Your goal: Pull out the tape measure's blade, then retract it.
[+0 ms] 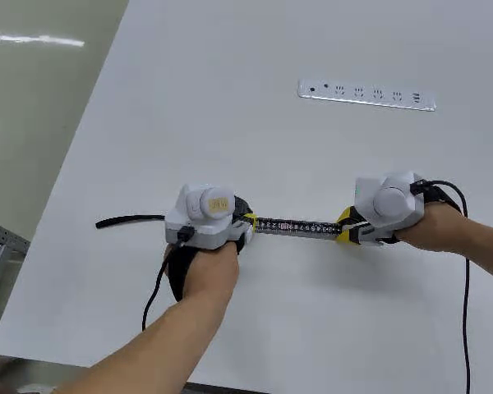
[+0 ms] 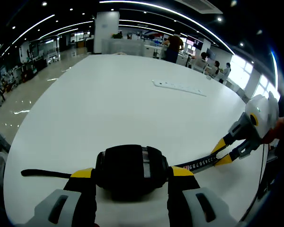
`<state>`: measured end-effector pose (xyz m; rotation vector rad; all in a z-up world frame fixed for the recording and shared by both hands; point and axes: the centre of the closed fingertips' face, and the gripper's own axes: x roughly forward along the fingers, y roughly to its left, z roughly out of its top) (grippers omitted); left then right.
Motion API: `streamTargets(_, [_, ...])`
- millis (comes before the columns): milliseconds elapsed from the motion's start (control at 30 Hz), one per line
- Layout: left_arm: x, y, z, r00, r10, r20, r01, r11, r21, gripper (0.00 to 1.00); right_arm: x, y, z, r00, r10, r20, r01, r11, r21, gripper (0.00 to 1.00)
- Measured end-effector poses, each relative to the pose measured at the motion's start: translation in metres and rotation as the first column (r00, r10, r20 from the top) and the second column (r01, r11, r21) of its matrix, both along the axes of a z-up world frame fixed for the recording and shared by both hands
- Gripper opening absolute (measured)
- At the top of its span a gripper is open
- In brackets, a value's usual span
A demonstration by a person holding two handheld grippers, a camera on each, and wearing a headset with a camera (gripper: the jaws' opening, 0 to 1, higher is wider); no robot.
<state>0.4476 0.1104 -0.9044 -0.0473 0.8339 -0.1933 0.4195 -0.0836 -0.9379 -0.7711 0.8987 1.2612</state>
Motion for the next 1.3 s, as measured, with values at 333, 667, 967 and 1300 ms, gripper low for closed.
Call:
streamTargets(333, [0.0, 0.0, 0.001, 1.0, 0.0, 0.001, 0.0, 1.0, 0.001, 0.57, 0.003, 0.012, -0.002, 1.0, 0.006, -0.004, -0.006, 1.0, 0.013, 0.14])
streamTargets(667, [0.0, 0.0, 0.0, 1.0, 0.003, 0.001, -0.003, 1.0, 0.003, 0.57, 0.005, 0.019, -0.002, 1.0, 0.014, 0.001, -0.014, 1.0, 0.018, 0.14])
streamTargets(967, [0.0, -0.001, 0.0, 1.0, 0.001, -0.001, -0.001, 1.0, 0.004, 0.57, 0.006, 0.025, -0.003, 1.0, 0.014, 0.007, -0.014, 1.0, 0.024, 0.14])
streamTargets(1300, [-0.001, 0.0, 0.0, 1.0, 0.0, -0.002, 0.0, 1.0, 0.004, 0.57, 0.006, 0.037, -0.002, 1.0, 0.021, 0.014, -0.021, 0.999, 0.035, 0.14])
